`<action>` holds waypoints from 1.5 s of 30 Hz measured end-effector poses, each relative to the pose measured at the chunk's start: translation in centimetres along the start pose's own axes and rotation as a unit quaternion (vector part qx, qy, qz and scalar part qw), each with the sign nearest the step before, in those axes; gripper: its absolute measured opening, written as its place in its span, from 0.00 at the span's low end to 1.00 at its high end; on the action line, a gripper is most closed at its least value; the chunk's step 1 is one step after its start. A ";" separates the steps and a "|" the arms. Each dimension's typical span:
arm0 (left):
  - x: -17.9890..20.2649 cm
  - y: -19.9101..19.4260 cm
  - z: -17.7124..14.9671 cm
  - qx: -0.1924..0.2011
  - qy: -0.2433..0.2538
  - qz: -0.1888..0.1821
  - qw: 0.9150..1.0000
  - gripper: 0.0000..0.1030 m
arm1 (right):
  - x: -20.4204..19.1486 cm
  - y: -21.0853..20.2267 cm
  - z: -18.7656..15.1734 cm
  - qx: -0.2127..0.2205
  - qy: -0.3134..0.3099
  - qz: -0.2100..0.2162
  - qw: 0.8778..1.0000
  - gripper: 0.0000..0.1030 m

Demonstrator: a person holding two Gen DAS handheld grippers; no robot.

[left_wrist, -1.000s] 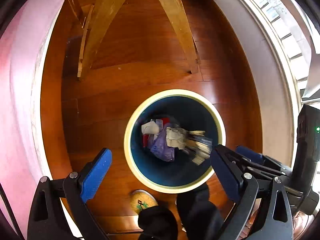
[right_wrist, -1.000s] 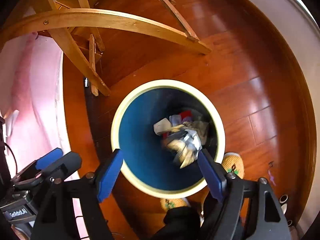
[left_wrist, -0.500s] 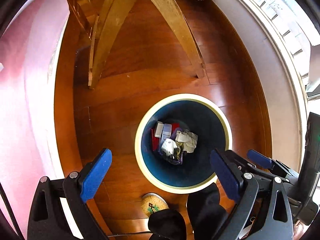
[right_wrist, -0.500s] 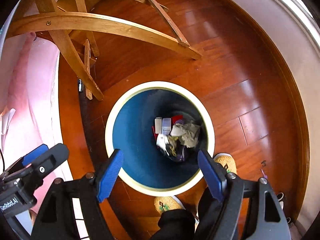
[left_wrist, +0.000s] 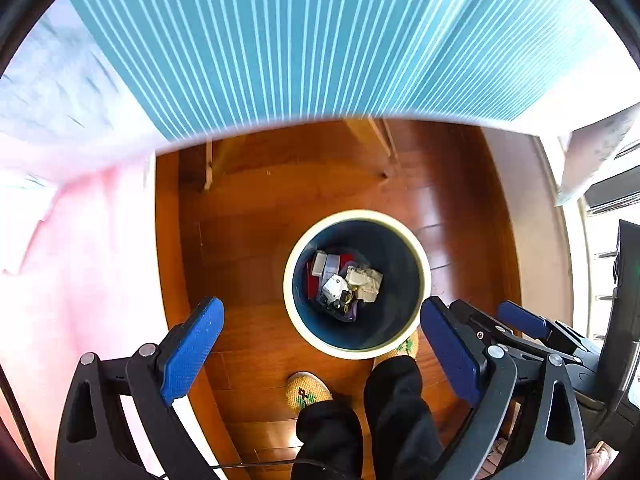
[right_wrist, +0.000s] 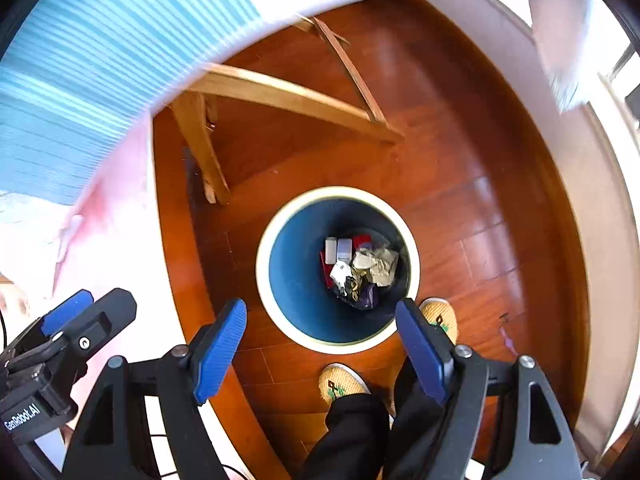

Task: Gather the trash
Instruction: 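Raise both tools back up toward the table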

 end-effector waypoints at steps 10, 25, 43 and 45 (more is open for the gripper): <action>1.0 -14.5 2.8 0.071 -0.006 0.005 0.997 0.95 | -4.9 -13.1 2.0 0.049 -0.057 -0.005 0.997 0.75; 1.0 -34.5 8.1 0.226 -0.049 0.051 0.971 0.95 | -11.6 -31.0 9.2 0.199 -0.169 0.021 0.965 0.75; -0.2 -42.5 12.9 0.314 -0.149 0.123 0.930 0.93 | -16.8 -38.7 18.8 0.276 -0.273 0.094 0.917 0.75; -0.8 -41.7 14.0 0.303 -0.141 0.123 0.934 0.93 | -17.3 -38.0 19.8 0.265 -0.268 0.108 0.920 0.75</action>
Point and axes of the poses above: each gripper's, at about its wrist camera, not at the fingertips, and y roughly the way its jaws point, x to its right, z to its top, the point moved 3 cm from there along y, roughly the way its jaws point, and after that the axes turned 1 degree about x, right-handed, at the moved point
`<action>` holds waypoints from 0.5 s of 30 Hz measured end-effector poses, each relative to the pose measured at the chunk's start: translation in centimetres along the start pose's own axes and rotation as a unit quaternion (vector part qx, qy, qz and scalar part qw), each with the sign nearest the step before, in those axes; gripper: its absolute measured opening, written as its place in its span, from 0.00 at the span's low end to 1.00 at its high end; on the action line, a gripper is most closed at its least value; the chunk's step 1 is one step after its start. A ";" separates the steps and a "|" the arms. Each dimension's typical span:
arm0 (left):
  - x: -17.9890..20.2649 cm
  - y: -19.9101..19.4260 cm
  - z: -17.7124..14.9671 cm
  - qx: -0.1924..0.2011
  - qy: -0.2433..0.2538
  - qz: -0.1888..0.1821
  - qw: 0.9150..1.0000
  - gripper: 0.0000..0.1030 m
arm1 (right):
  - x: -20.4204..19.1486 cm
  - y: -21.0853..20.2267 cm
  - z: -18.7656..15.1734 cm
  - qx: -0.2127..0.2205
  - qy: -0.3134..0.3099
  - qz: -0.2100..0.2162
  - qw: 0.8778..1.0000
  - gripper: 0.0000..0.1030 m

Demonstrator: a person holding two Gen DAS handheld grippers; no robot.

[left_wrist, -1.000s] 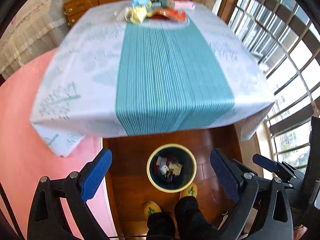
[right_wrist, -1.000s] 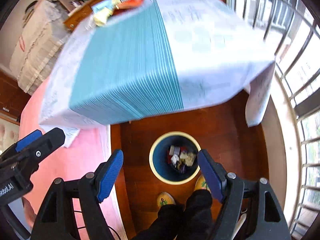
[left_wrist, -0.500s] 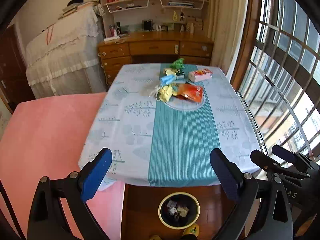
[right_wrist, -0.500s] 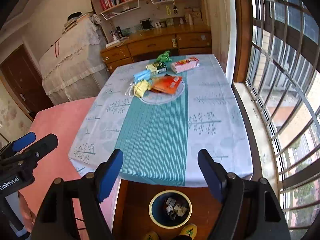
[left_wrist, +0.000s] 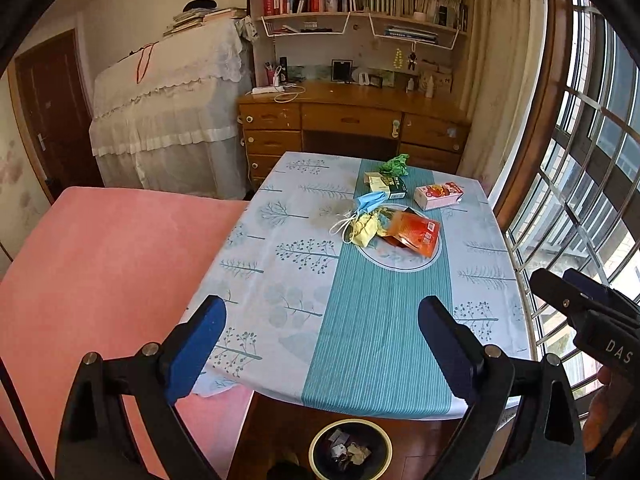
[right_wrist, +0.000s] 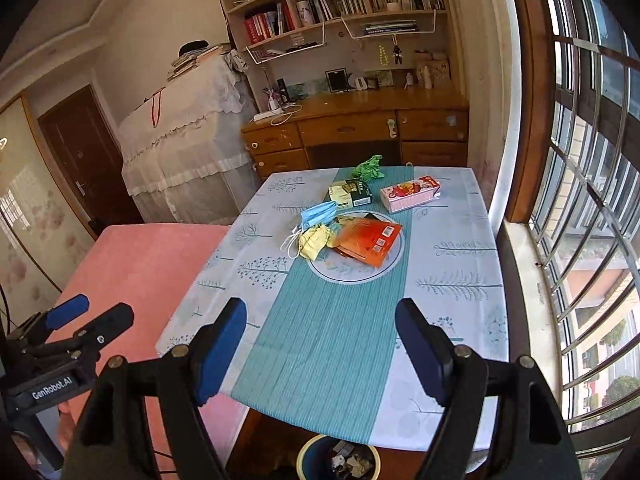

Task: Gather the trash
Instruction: 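Raise both tools back up toward the table, then grasp the clear plastic bottle with the left tool while the right tool grasps the blue mask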

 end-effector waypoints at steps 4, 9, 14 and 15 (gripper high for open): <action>-0.5 4.2 1.6 -0.018 0.005 -0.006 1.000 0.93 | 0.2 3.2 0.7 -0.018 0.019 0.003 1.000 0.73; -1.5 11.3 5.1 -0.049 0.013 -0.045 0.998 0.93 | -0.1 9.2 2.6 -0.054 0.047 -0.006 0.997 0.68; -2.3 19.3 9.8 -0.074 0.049 -0.079 0.993 0.93 | -0.9 16.0 6.0 -0.079 0.084 -0.030 0.993 0.65; -2.6 21.0 10.8 -0.078 0.056 -0.086 0.992 0.93 | -1.1 17.8 6.7 -0.087 0.091 -0.035 0.991 0.65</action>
Point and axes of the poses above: each gripper's, at about its wrist camera, not at the fingertips, and y roughly the way its jaws point, x to its right, z to its top, the point moved 3 cm from there along y, roughly the way its jaws point, and after that the axes turned 1 degree about x, right-handed, at the moved point
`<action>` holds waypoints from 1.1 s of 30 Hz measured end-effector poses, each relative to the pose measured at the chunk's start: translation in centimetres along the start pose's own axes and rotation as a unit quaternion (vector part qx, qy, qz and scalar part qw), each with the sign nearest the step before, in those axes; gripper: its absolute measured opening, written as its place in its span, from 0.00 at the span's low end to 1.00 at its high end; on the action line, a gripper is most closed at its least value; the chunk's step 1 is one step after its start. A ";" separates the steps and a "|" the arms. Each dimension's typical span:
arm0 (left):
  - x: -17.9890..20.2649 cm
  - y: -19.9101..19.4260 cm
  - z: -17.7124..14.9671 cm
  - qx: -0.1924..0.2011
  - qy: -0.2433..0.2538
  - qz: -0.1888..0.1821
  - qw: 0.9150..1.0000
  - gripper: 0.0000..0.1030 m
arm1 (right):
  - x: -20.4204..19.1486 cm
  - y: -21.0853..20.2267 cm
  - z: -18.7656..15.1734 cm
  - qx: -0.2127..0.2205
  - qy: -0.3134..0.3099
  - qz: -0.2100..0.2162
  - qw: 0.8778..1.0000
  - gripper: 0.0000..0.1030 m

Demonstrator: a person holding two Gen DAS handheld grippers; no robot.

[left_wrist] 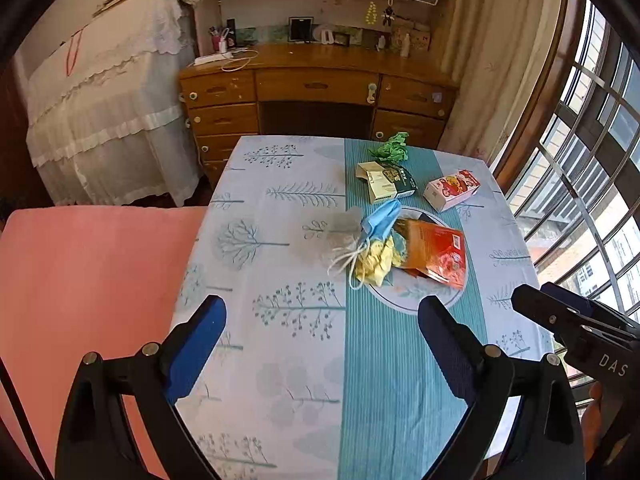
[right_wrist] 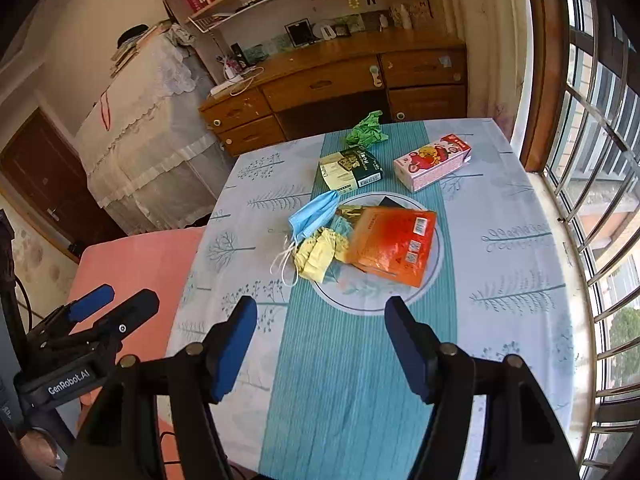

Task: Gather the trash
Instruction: 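Grasp the clear plastic bottle with the left tool while the right tool grasps the blue mask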

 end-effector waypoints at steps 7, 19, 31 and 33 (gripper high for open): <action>-3.7 10.7 5.9 -0.062 0.034 -0.039 0.997 0.71 | -1.8 10.5 4.9 -0.046 0.060 -0.023 0.997 0.64; -6.8 19.6 7.5 -0.131 0.006 -0.095 0.987 0.71 | -0.9 21.5 6.6 -0.124 0.130 -0.060 0.982 0.26; -2.6 22.4 7.4 -0.178 0.047 -0.139 0.973 0.71 | 1.3 17.7 1.9 -0.123 0.136 -0.078 0.980 0.13; -1.4 22.7 7.1 -0.186 0.061 -0.142 0.970 0.71 | 1.9 16.8 1.5 -0.112 0.140 -0.084 0.980 0.13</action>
Point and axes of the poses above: each gripper's, at about its wrist camera, not at the fingertips, and y roughly the way its jaws point, x to its right, z to its top, the point moved 3 cm from there along y, roughly the way its jaws point, and after that the axes turned 1 degree about x, right-handed, at the moved point
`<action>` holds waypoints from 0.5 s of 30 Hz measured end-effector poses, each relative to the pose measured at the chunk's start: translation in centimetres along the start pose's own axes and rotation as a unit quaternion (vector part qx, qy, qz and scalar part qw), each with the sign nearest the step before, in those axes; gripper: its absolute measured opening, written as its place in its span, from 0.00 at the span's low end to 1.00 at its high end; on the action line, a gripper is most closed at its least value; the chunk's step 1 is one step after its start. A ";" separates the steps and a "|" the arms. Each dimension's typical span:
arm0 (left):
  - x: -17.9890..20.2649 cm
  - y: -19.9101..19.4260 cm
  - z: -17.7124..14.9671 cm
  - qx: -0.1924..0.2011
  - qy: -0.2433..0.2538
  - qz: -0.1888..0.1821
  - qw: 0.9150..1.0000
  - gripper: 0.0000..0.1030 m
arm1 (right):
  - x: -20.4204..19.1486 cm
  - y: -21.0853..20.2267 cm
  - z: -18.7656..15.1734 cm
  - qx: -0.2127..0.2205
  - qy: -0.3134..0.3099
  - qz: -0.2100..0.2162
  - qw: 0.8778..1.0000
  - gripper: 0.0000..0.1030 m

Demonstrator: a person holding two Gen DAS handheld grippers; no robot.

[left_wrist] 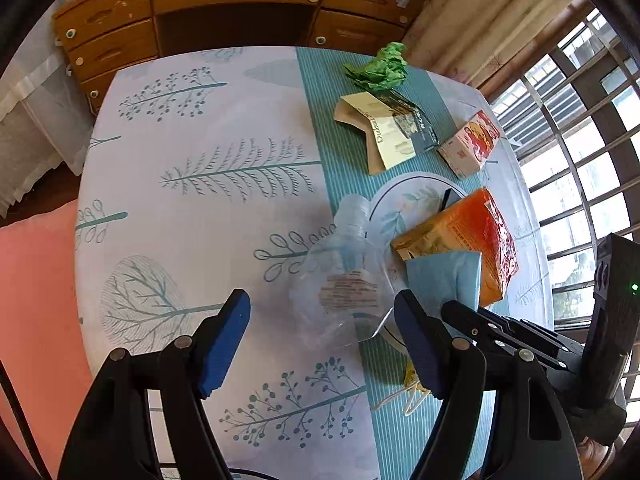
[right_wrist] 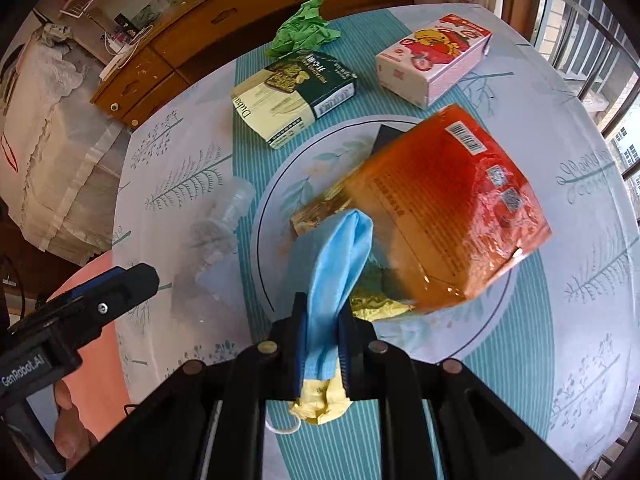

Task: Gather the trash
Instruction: 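Grasp the clear plastic bottle with the left tool while the right tool grasps the blue mask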

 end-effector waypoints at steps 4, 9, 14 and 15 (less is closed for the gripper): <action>1.6 1.6 0.1 -0.019 0.018 0.013 1.000 0.71 | 1.4 -1.1 -0.2 0.016 0.018 0.001 1.000 0.12; 2.8 3.9 0.3 -0.040 0.034 0.042 0.998 0.71 | 2.0 -1.6 -0.3 0.022 0.029 0.006 0.999 0.12; 3.1 5.4 0.3 -0.044 0.047 0.056 0.996 0.52 | 1.6 -2.2 -0.3 0.032 0.023 0.015 0.999 0.11; 3.2 5.4 0.2 -0.043 0.052 0.056 0.996 0.52 | 1.6 -2.4 -0.3 0.036 0.021 0.018 0.999 0.11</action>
Point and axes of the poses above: each gripper's, at about its wrist camera, not at the fingertips, and y roughly the way its jaws point, x to its right, z to its top, the point moved 3 cm from there along y, roughly the way its jaws point, and after that the axes turned 1 degree about x, right-handed, at the moved point
